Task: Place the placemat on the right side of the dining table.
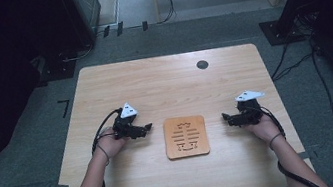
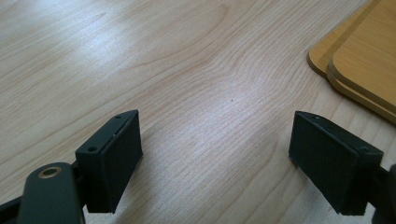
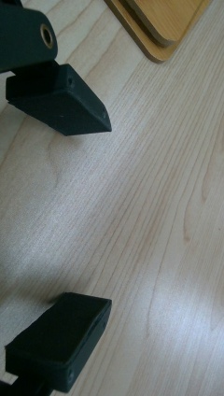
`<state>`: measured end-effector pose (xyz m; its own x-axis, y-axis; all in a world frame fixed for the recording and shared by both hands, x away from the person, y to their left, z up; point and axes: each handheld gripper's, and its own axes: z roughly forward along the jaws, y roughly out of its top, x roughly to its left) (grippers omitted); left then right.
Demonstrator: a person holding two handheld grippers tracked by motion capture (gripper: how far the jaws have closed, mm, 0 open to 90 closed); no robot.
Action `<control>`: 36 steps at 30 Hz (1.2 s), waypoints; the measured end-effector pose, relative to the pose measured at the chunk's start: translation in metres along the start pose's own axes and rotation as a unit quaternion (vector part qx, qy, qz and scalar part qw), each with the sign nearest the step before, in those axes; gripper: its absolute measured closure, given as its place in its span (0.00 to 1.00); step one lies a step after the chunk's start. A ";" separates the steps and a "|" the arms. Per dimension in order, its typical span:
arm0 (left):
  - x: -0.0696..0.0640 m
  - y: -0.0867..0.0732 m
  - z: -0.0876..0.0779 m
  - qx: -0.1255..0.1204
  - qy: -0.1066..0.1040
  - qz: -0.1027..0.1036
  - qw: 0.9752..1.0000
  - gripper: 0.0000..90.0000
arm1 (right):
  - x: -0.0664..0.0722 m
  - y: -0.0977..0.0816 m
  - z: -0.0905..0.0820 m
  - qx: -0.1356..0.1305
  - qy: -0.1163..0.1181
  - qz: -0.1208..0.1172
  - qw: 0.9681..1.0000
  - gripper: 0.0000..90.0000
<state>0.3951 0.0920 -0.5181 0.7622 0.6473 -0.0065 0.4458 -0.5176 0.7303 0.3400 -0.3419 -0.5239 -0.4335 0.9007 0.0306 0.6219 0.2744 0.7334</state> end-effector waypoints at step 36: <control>-0.002 0.010 0.002 0.018 0.000 -0.043 0.999 0.15 | 0.007 0.014 0.004 0.036 -0.018 0.020 0.999 0.19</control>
<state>0.3992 0.0847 -0.5125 0.7206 0.6901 -0.0671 0.5258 -0.4808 0.7017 0.3490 -0.3306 -0.5163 -0.3836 0.9229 0.0338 0.6845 0.2595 0.6813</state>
